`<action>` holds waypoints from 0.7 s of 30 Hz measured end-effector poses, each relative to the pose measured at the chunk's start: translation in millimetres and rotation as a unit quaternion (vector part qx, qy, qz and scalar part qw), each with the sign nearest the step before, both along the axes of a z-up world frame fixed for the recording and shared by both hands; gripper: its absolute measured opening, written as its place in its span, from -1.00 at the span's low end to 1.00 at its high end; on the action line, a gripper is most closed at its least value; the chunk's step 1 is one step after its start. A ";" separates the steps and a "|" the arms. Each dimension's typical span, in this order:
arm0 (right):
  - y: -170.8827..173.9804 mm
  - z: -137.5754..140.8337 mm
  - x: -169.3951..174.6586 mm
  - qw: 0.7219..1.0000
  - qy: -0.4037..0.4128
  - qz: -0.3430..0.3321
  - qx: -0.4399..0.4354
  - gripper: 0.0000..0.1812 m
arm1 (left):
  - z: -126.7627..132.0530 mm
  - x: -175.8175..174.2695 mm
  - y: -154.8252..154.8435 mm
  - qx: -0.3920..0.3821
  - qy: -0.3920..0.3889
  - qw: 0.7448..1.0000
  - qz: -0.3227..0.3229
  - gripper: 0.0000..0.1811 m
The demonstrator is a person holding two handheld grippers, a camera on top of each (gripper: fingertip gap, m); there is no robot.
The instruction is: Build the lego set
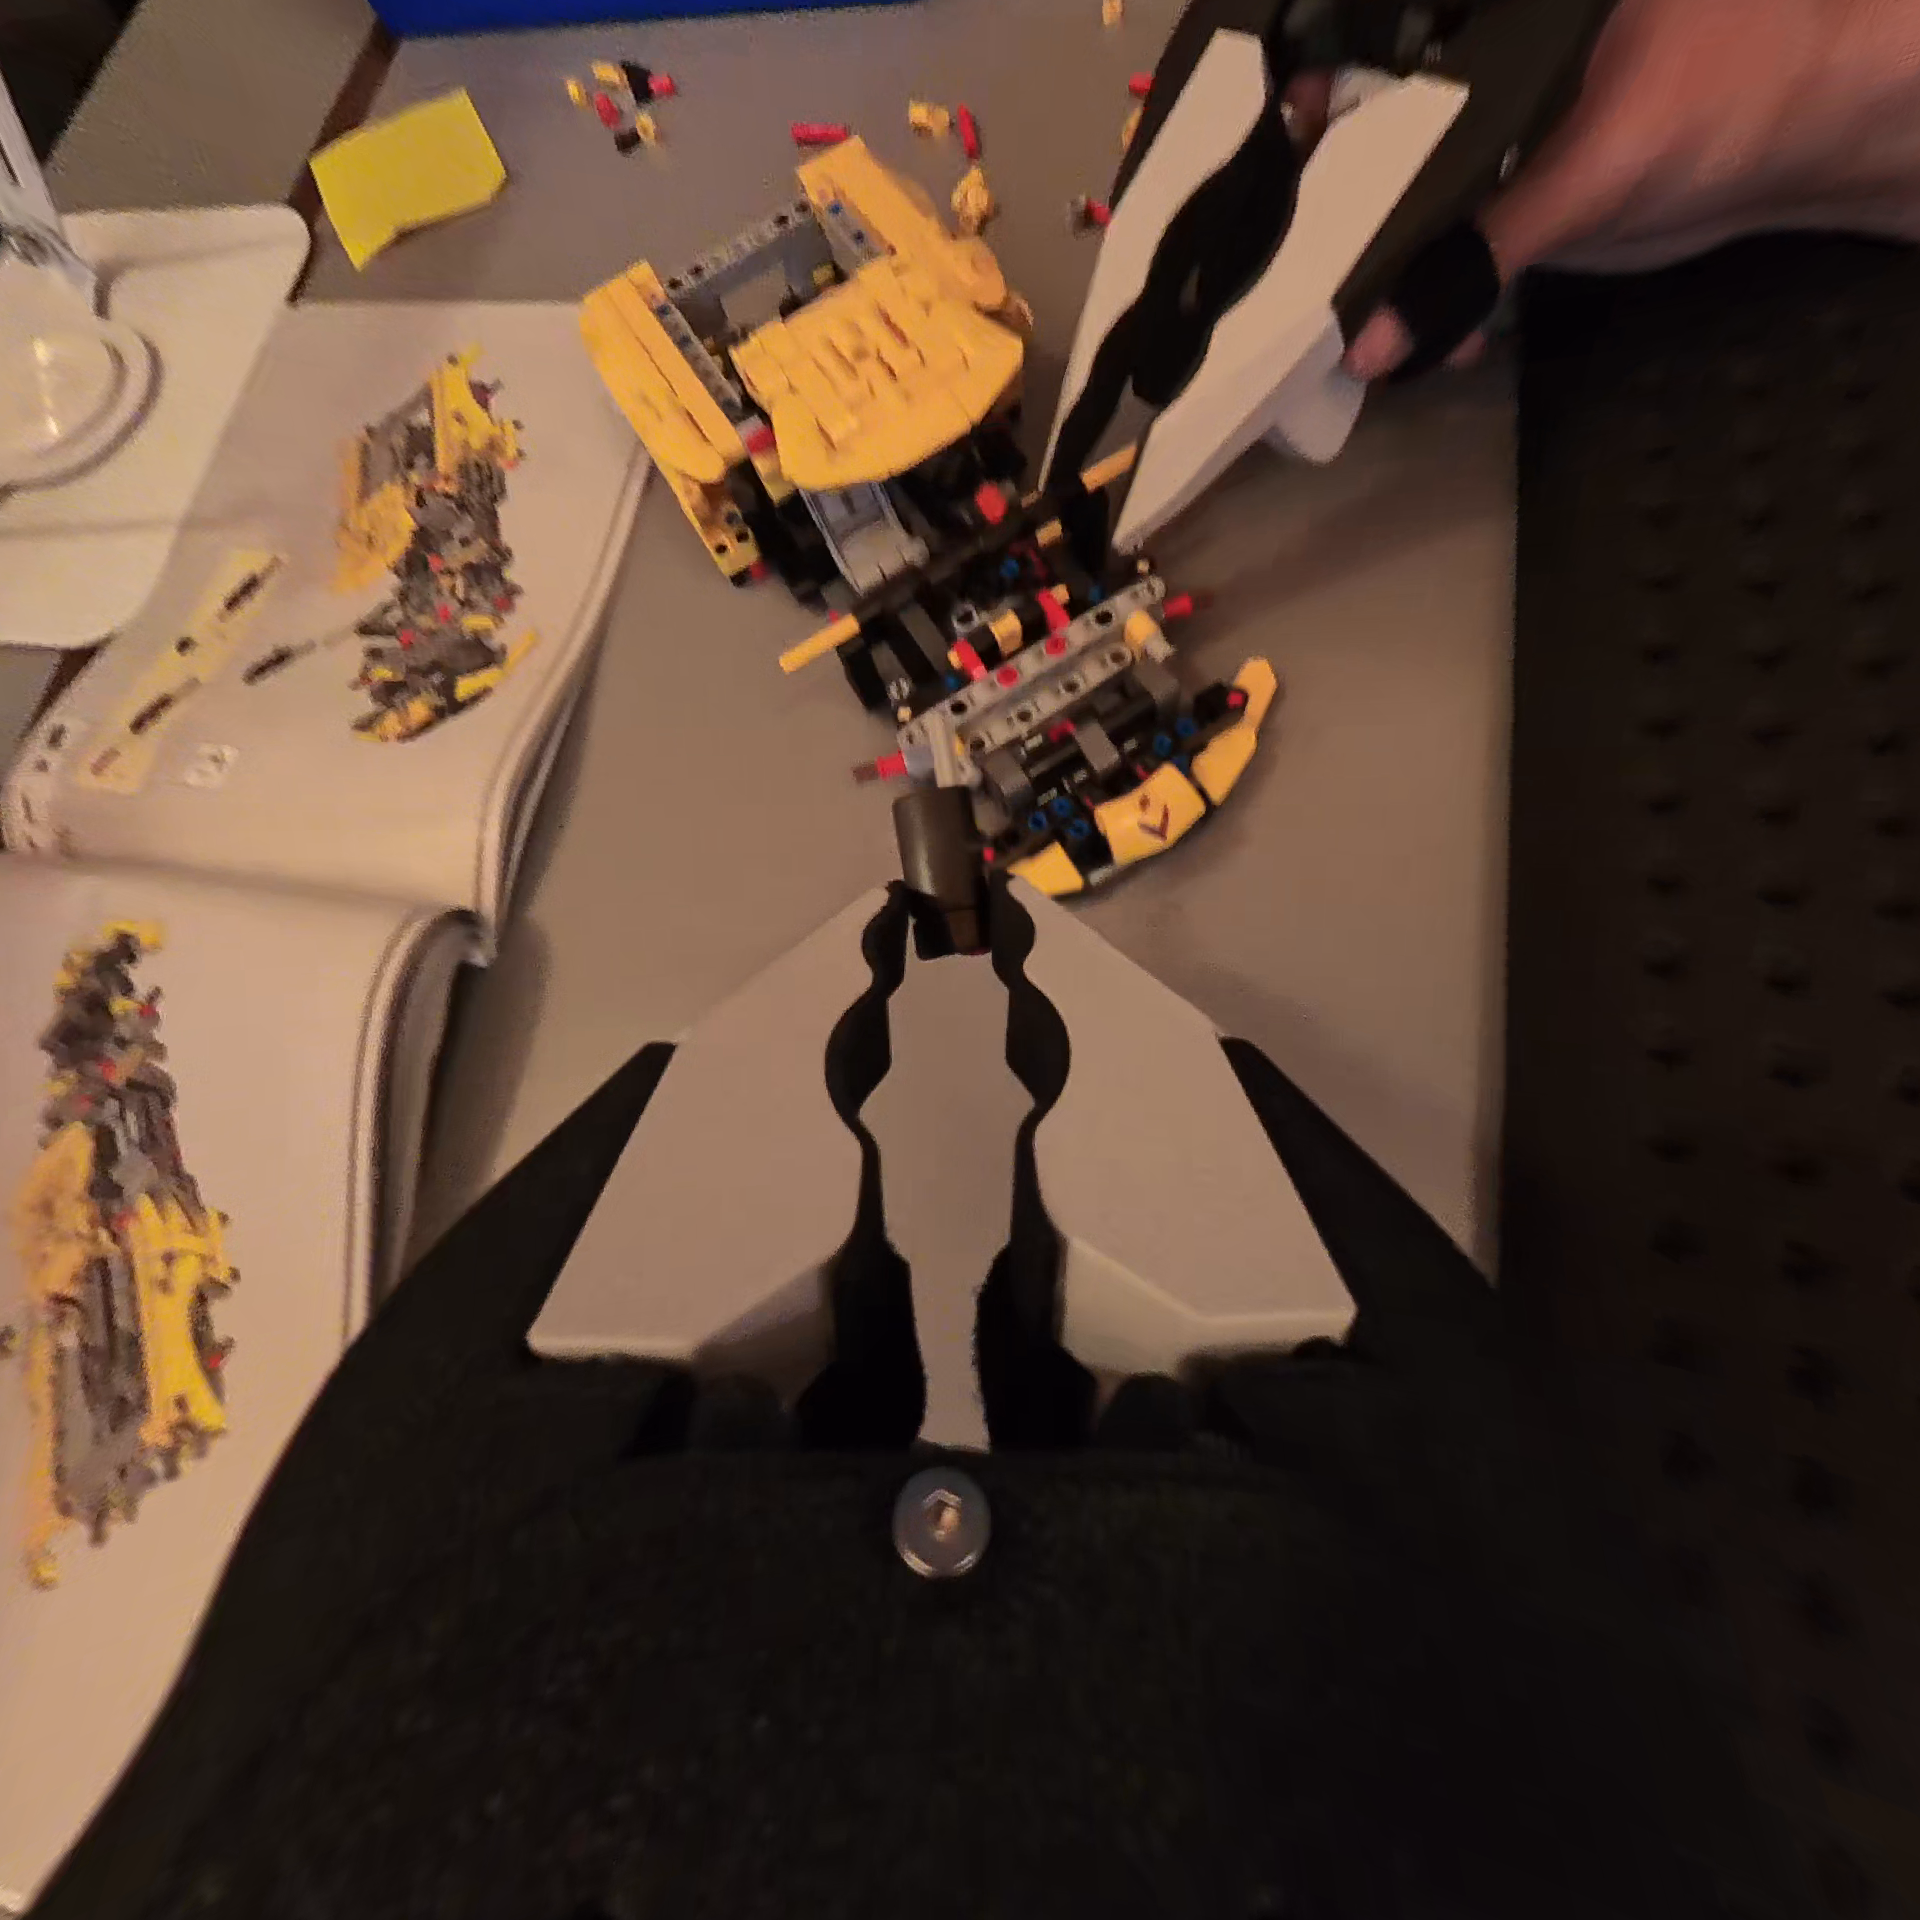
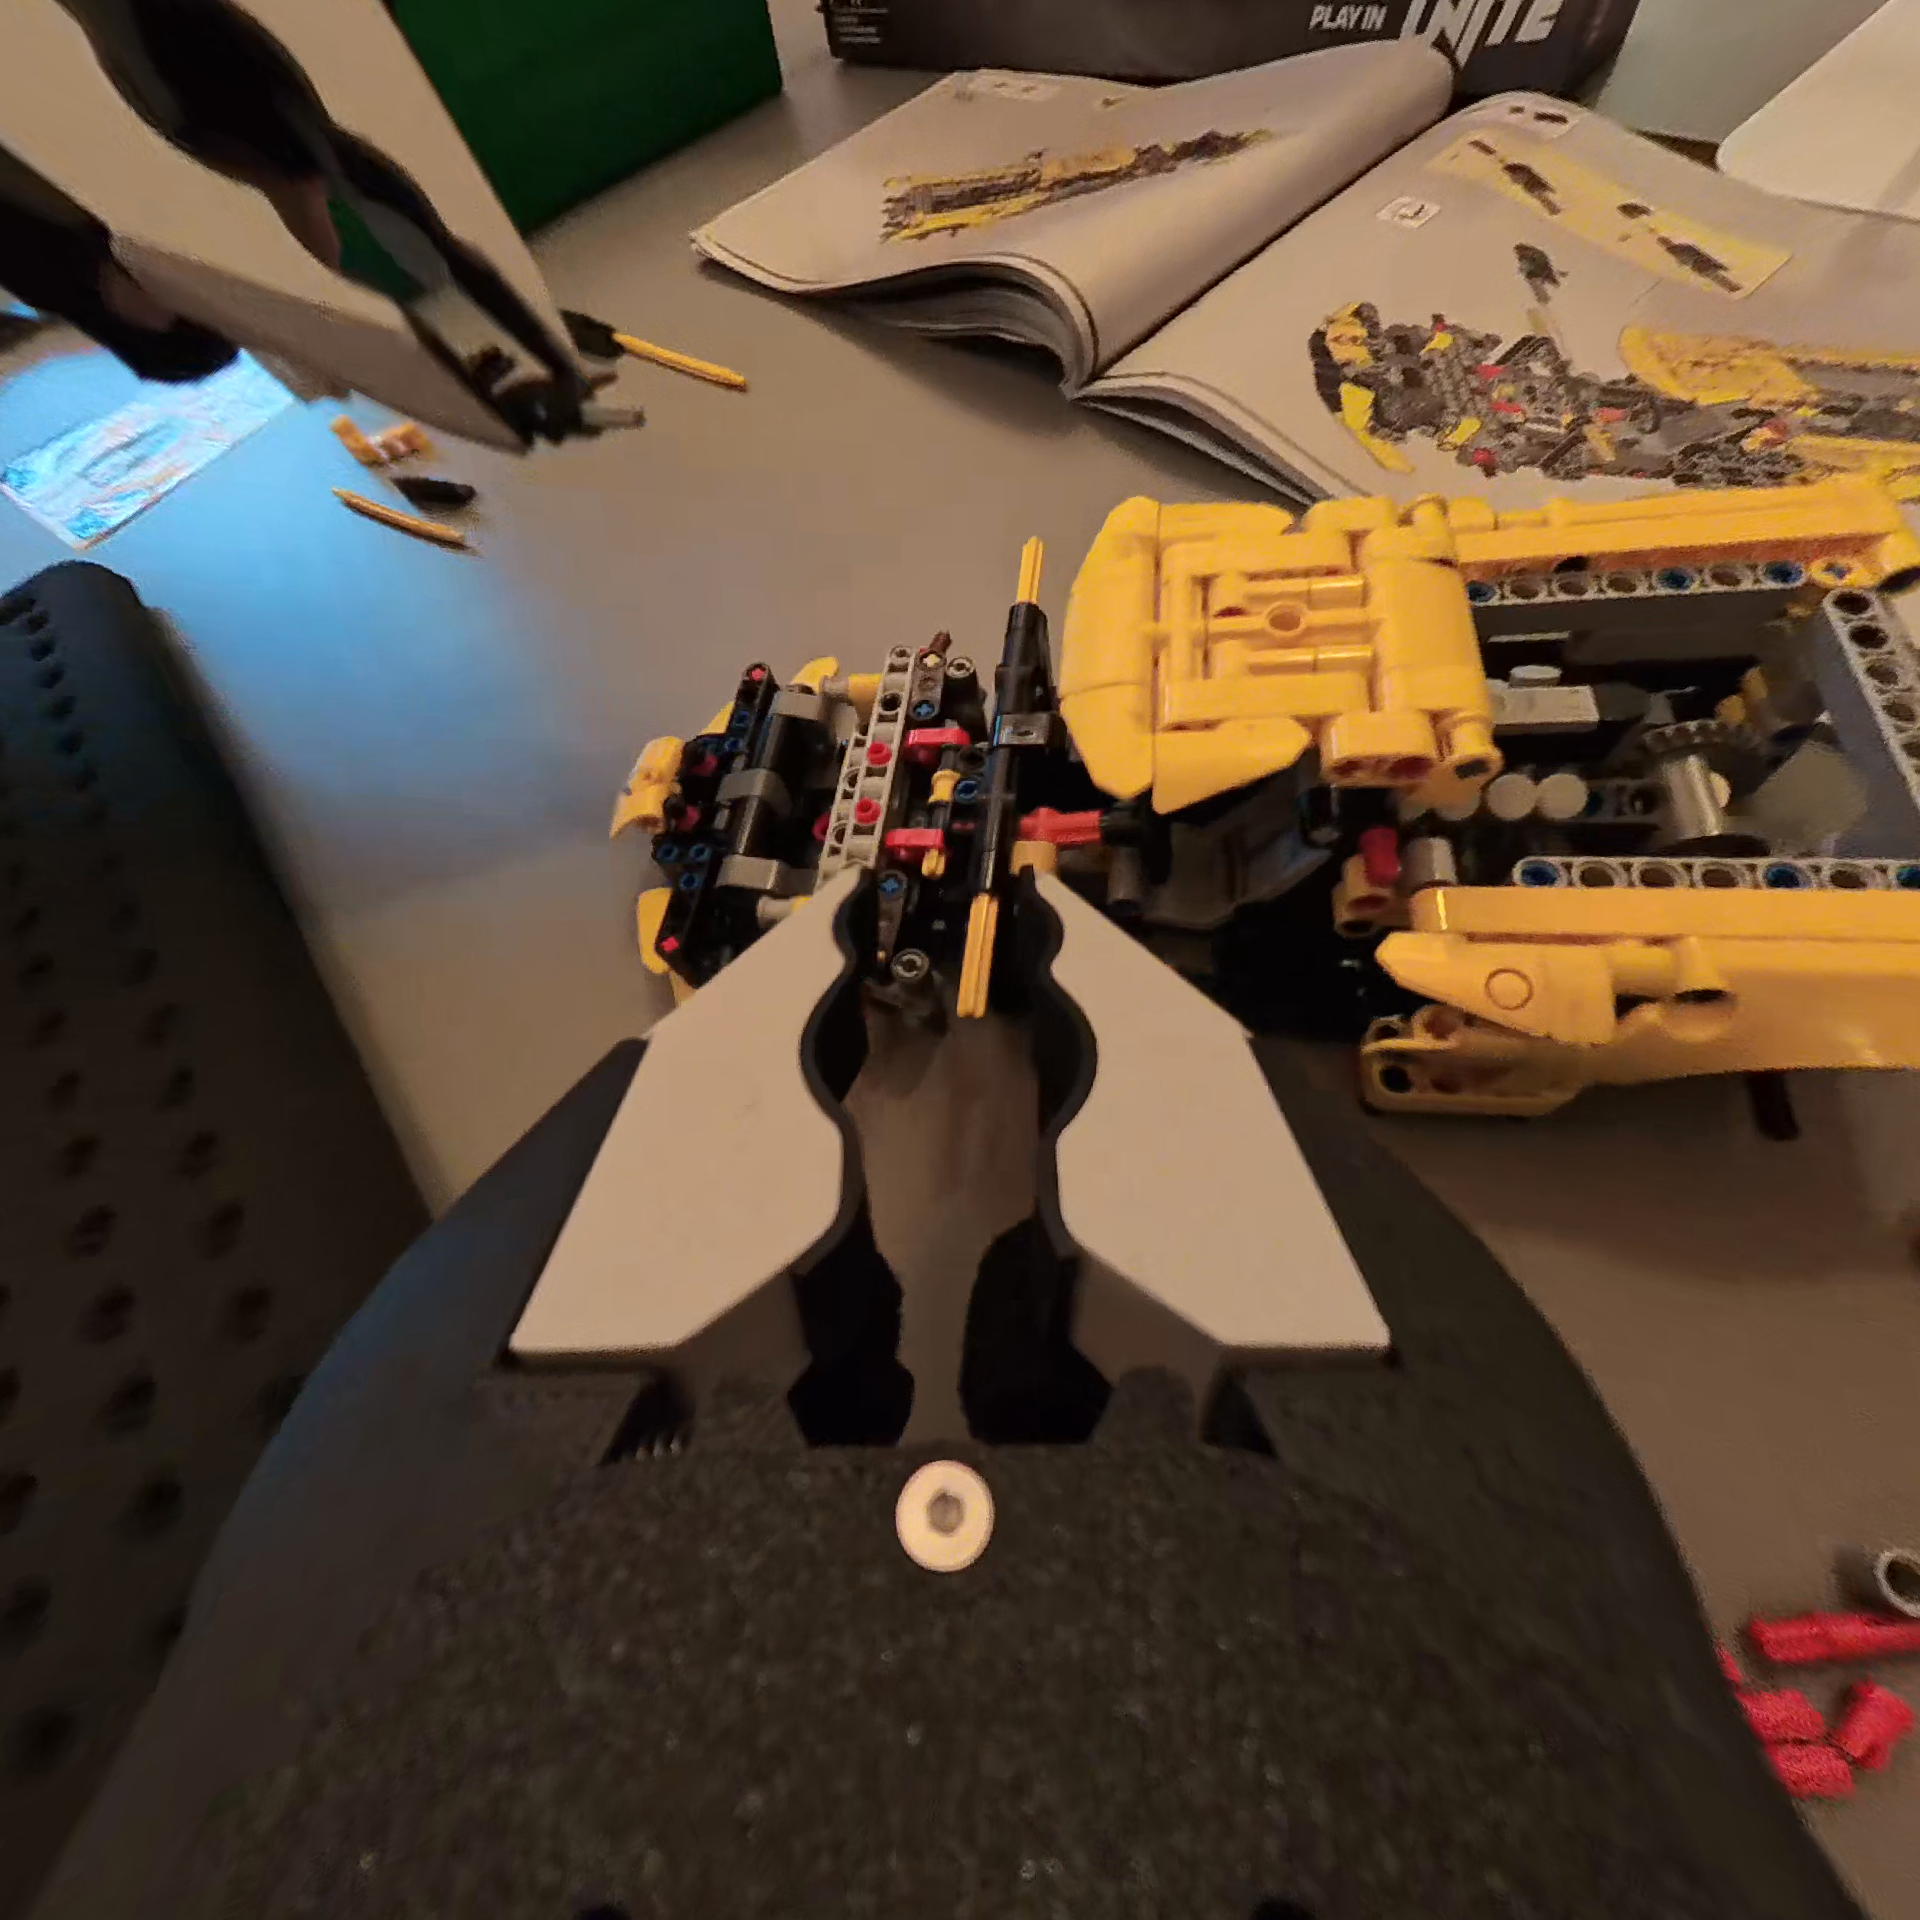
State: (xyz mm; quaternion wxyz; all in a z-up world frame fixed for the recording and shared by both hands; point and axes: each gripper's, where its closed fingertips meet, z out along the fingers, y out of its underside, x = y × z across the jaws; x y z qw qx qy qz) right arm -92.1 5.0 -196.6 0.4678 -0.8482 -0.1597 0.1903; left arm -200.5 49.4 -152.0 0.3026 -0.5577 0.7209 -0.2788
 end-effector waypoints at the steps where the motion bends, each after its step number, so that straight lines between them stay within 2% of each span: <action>1: 2.4 -0.6 0.4 1.000 -0.009 -0.007 0.002 -0.75 | 3.1 5.9 3.3 0.003 -0.002 1.000 -0.006 -0.83; 3: 6.5 -0.3 -2.2 1.000 -0.012 -0.021 0.003 -0.72 | 4.5 16.8 10.6 0.011 0.000 1.000 -0.014 -0.83; 5: 11.2 2.2 1.1 0.998 -0.038 -0.053 0.015 -0.58 | 1.2 26.9 17.4 0.019 0.006 1.000 -0.019 -0.83; 9: 12.0 18.1 1.2 0.988 -0.095 -0.100 0.070 -0.64 | -5.2 42.2 25.2 0.019 0.004 1.000 -0.021 -0.83; 11: 16.4 8.4 1.1 0.987 -0.105 -0.113 0.045 -0.58 | -5.9 46.3 26.8 0.013 -0.008 1.000 -0.015 -0.83; 13: 21.7 -2.6 2.2 0.987 -0.111 -0.114 0.023 -0.57 | -6.3 47.9 25.1 -0.003 -0.024 1.000 -0.009 -0.83; 18: 28.3 -1.9 1.6 0.989 -0.087 -0.114 0.026 -0.60 | -13.6 44.8 23.6 -0.014 -0.024 1.000 -0.011 -0.83; 21: 29.3 2.3 4.6 0.986 -0.115 -0.116 0.037 -0.65 | -13.6 42.4 25.8 -0.013 -0.027 1.000 -0.008 -0.84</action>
